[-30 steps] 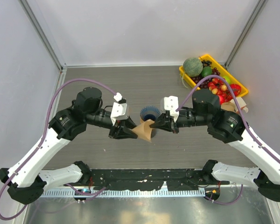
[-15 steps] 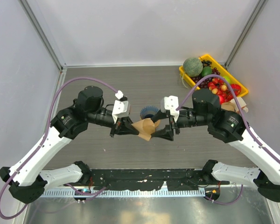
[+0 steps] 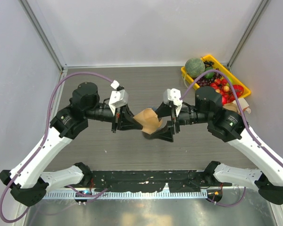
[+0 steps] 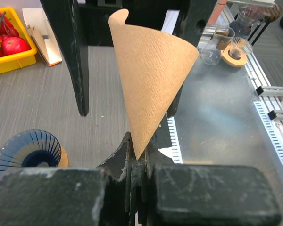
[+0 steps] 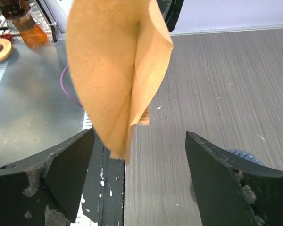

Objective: Place the coffee filter in the dripper

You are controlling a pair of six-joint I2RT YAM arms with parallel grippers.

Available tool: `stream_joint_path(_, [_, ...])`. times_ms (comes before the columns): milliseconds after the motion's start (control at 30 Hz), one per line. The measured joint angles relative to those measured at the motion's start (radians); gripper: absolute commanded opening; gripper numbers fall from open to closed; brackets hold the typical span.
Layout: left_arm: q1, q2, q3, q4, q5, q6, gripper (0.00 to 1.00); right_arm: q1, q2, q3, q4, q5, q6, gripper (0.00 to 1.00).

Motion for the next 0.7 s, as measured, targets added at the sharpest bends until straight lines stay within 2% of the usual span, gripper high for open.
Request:
stream_joint_path(67, [0.002,0.001,0.000,0.026,-0.001,-0.032,0.01,0.000,0.018,-0.002,0.029,-0.005,0.021,0.66])
stream_joint_path(100, [0.003,0.003,0.000,0.041,-0.001,-0.050,0.02,0.001,0.027,-0.005,0.047,-0.008,0.033,0.53])
stream_joint_path(200, [0.004,0.008,-0.001,0.079,-0.004,-0.099,0.05,0.006,0.043,-0.009,0.075,-0.006,0.046,0.33])
stream_joint_path(233, [0.005,0.009,-0.001,0.088,-0.005,-0.111,0.09,0.007,0.045,-0.010,0.079,-0.006,0.045,0.22])
stream_joint_path(300, [0.009,0.011,-0.001,0.103,-0.009,-0.133,0.18,0.011,0.045,-0.012,0.080,-0.003,0.043,0.08])
stream_joint_path(333, [0.011,0.011,-0.001,0.110,-0.011,-0.146,0.22,0.012,0.045,-0.012,0.081,-0.003,0.040,0.05])
stream_joint_path(500, [0.024,0.011,-0.001,0.135,-0.019,-0.197,0.43,0.013,0.044,-0.018,0.080,0.002,0.026,0.05])
stream_joint_path(700, [0.027,0.020,0.001,0.158,-0.019,-0.241,0.44,0.013,0.045,-0.023,0.076,0.008,0.021,0.05])
